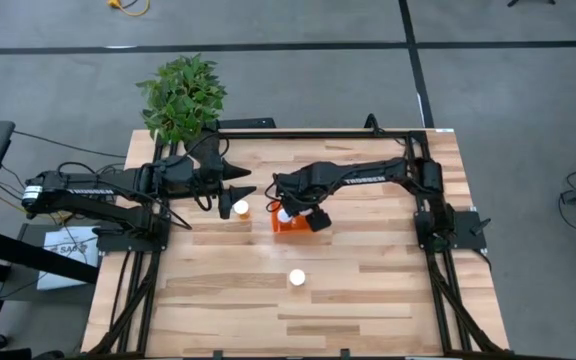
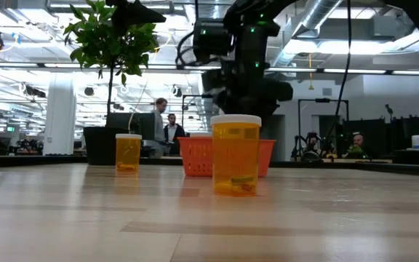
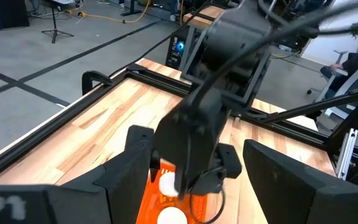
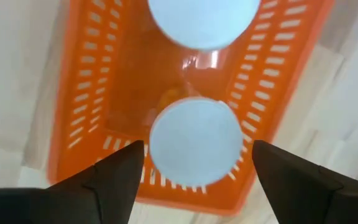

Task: Pick and place pill bottles into a basket
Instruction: Put the orange pill bottle into the orange bin

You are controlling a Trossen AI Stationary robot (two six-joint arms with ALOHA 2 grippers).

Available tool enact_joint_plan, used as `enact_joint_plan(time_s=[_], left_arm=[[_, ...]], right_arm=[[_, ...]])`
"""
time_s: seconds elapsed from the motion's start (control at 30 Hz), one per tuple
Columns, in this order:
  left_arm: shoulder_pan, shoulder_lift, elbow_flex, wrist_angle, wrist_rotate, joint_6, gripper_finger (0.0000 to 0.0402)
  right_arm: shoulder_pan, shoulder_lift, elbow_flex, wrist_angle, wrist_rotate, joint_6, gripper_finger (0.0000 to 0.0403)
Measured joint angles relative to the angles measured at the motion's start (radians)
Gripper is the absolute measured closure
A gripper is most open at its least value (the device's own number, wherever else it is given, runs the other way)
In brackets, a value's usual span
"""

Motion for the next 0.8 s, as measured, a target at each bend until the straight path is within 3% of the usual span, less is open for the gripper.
enact_joint_plan(time_s=[0.3,0.47,0.63,0.8], left_arm=[[0.0,0.0,0.0,0.0,0.0,0.0,0.0152],[0.0,0.0,0.0,0.0,0.034,0.0,0.0152],[0.0,0.003,0.0,0.002,0.089,-0.001,0.0152],[0.001,0.009,0.0,-0.009,0.087,0.0,0.0152]], right_arm=[[-0.001,-0.07,0.076,-0.095,-0.036,-0.019,0.0106],[0.0,-0.107,0.153,-0.264,-0.063,-0.017,0.0106],[-0.031,-0.191,0.197,-0.349,-0.068,0.099,0.0106],[-0.098,-0.354,0.199,-0.321,-0.074,0.241,0.0106]])
